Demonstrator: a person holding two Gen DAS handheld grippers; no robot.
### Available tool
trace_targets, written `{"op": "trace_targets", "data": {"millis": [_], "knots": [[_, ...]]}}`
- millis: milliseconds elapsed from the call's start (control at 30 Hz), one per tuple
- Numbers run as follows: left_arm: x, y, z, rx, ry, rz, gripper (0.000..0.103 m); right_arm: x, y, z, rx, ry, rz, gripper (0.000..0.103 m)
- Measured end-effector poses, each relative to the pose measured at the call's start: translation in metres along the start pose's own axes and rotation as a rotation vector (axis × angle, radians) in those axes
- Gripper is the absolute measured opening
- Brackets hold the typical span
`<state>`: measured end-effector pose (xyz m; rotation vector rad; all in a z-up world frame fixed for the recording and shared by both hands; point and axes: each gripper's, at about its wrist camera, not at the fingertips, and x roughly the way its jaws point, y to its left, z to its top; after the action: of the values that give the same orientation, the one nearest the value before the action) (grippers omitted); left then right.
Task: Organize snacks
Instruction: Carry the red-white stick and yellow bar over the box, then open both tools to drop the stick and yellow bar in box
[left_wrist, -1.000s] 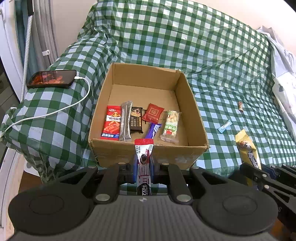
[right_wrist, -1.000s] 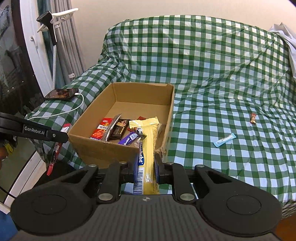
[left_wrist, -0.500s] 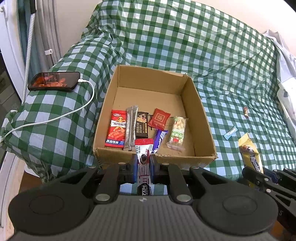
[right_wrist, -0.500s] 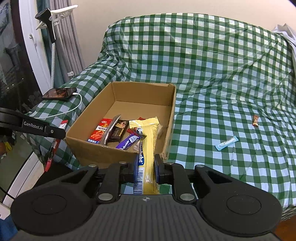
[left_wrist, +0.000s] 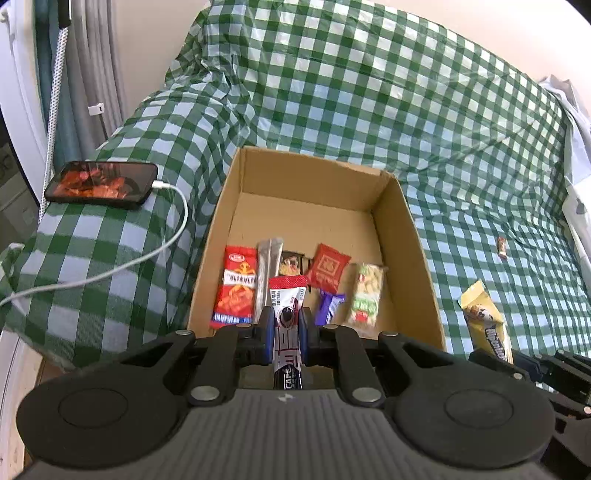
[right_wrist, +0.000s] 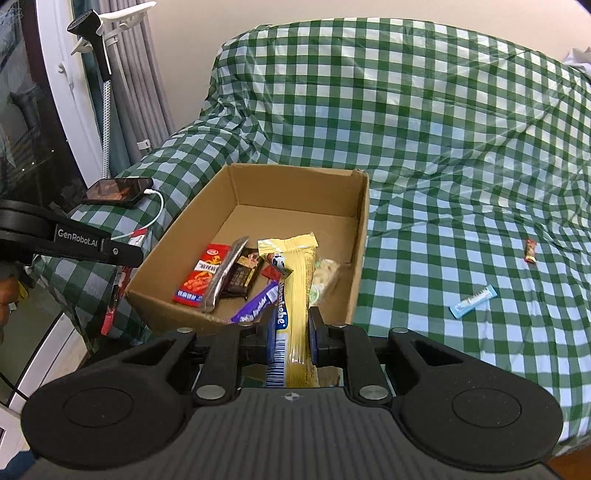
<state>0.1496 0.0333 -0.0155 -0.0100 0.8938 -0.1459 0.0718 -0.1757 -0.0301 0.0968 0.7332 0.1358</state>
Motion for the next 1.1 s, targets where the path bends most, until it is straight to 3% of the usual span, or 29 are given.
{"op": "trace_targets", "data": {"millis": [500,1100], "knots": [[0.055,0.007,0.047,-0.012,-0.007,0.025,0.015,0.063,-0.002,0.036,-0.009,0.027,0.025,0.018],[0.123,0.004,0.061,0.011,0.066,0.059,0.014,0.125,-0.016,0.048,0.017,0.087,0.038,0.018]]}}
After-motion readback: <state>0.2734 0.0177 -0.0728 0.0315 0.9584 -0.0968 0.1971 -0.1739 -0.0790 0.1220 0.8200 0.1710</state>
